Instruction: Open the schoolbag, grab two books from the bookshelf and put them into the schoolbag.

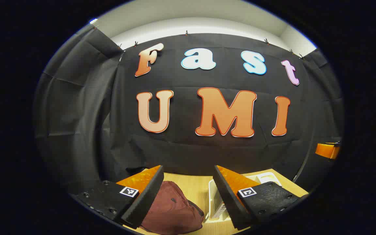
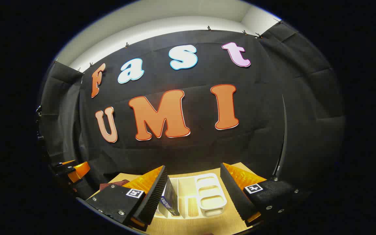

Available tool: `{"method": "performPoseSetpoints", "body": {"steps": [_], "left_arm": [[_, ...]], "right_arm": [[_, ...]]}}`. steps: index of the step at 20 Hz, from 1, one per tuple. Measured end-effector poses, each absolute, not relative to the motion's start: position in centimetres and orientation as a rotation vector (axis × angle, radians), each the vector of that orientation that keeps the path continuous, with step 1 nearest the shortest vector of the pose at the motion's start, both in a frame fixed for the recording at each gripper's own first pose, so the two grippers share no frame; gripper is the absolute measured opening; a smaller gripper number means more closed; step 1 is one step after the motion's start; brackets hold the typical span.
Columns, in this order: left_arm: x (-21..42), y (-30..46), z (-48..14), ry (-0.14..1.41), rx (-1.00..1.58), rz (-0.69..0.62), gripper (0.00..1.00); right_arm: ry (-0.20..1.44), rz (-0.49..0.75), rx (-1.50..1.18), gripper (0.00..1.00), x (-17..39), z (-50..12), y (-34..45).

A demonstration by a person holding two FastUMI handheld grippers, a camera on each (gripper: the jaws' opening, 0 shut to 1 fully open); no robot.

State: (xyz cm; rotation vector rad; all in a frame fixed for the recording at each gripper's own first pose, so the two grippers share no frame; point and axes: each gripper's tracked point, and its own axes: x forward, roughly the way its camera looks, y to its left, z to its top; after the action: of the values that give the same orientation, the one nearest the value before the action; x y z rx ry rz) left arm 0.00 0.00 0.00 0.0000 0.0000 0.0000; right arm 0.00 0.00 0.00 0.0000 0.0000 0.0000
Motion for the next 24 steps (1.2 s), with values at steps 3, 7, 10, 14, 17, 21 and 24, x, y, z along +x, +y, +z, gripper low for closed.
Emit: {"method": "performPoseSetpoints", "body": {"steps": [3, 7, 10, 14, 17, 21, 24], "left_arm": [[0.5, 0.4, -0.2, 0.01, 0.009, 0.002, 0.95], [0.9, 1.5, -0.4, 0.014, 0.012, 0.022, 0.95], [1.0, 1.9, -0.4, 0.014, 0.015, 0.033, 0.95], [1.1, 2.1, -0.4, 0.011, 0.015, 0.042, 0.95], [1.1, 2.2, -0.8, 0.018, 0.003, 0.05, 0.95], [1.1, 2.4, -1.1, 0.02, -0.02, 0.052, 0.96], [1.0, 2.3, -1.1, 0.005, -0.018, 0.039, 0.95]], "right_arm": [[0.013, -0.009, 0.007, 0.96, 0.4, -0.4, 0.3], [0.017, -0.007, -0.008, 0.96, 1.0, -0.6, 1.1], [0.019, 0.006, -0.007, 1.0, 1.4, -0.6, 1.6], [0.022, 0.016, -0.015, 0.96, 1.9, -0.6, 2.0], [0.029, 0.018, -0.021, 0.96, 2.0, -0.8, 1.8], [0.044, 0.012, -0.021, 0.96, 2.1, -1.2, 1.4], [0.047, 0.004, -0.034, 0.96, 2.0, -1.3, 1.1]]}}
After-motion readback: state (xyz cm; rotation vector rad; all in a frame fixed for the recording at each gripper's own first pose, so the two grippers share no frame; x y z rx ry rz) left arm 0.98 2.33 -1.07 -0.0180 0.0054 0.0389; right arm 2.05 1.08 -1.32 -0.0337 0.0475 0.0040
